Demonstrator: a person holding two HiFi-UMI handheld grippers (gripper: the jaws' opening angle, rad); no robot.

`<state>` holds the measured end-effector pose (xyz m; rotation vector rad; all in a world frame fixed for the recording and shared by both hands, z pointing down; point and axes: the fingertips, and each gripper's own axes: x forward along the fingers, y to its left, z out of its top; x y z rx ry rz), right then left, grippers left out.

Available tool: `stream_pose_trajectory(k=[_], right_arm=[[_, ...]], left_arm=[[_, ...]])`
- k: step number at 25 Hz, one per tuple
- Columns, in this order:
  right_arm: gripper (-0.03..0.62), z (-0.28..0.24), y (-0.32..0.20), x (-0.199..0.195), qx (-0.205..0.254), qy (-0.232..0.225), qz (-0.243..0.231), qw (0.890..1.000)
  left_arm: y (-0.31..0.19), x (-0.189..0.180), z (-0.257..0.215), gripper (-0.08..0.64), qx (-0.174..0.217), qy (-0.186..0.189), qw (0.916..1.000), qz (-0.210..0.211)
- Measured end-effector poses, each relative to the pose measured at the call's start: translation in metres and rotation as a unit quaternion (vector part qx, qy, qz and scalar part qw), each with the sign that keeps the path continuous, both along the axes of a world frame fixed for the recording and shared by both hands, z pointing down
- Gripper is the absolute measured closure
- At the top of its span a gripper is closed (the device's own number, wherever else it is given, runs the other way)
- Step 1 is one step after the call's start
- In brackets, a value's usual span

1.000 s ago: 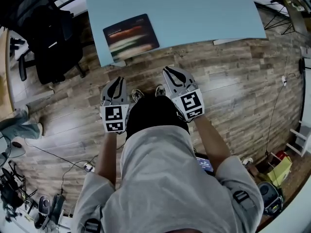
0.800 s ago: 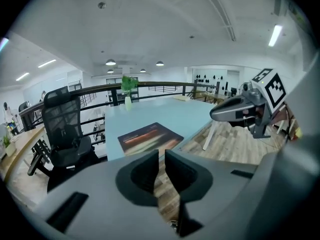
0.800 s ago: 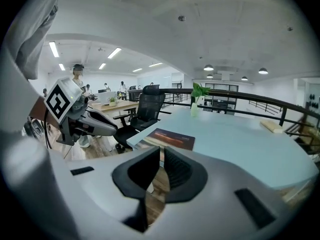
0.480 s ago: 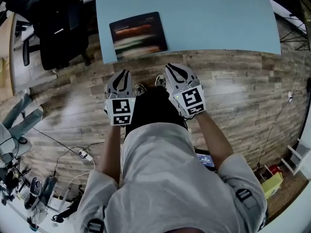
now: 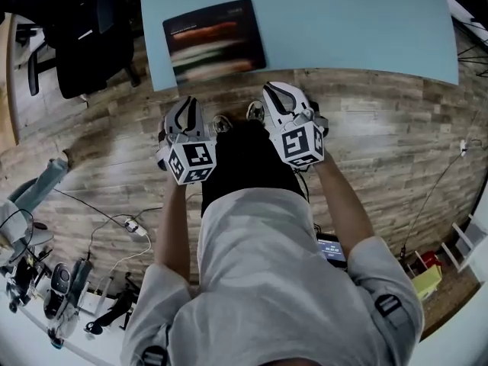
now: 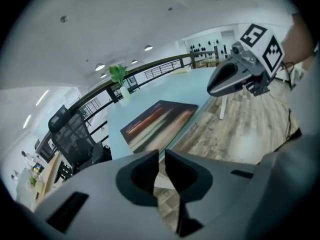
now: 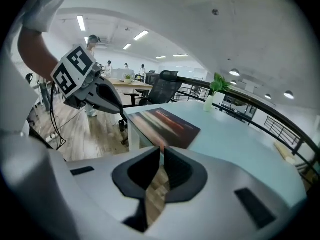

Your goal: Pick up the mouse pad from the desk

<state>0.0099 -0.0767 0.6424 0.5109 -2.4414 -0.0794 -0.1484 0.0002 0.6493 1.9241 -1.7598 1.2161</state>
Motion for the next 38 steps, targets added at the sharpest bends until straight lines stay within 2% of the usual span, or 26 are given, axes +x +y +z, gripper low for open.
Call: stream_pose_trajectory(k=[6,15,18,23,29,33,38], right_arm=[[0.555,0.019,-0.003,-0.006,0.034,0.036,-0.029,0.998],[0.548,0.029,-0.004,-0.013,0.033,0.045,-0.042,0.998],[0.548,0.031,-0.001,-0.015,0.030,0.045,-0.044,0.998],[0.548,0.032,0.005,-0.013,0.027,0.045,-0.041,0.998],[0.548,0.032,0.005,-0.013,0.022,0.043,-0.040,0.998],[0.548,0.032,0.004,-0.013,0.021,0.042,-0.042,0.998],[0.548,0.030,0.003,-0.017,0.022,0.040,-0.044,0.998]], left_arm=[[-0.004,-0.015,0.022,0.509,-0.029,-0.098,0.9933,0.054],[-0.017,-0.019,0.037,0.484,-0.045,-0.200,0.9716,0.119],[-0.019,-0.024,0.046,0.451,-0.057,-0.212,0.9671,0.128],[-0.023,-0.025,0.048,0.437,-0.061,-0.229,0.9612,0.141],[-0.029,-0.025,0.052,0.439,-0.071,-0.225,0.9612,0.143],[-0.031,-0.026,0.050,0.468,-0.070,-0.220,0.9629,0.141],[-0.030,-0.026,0.047,0.490,-0.070,-0.184,0.9713,0.133]])
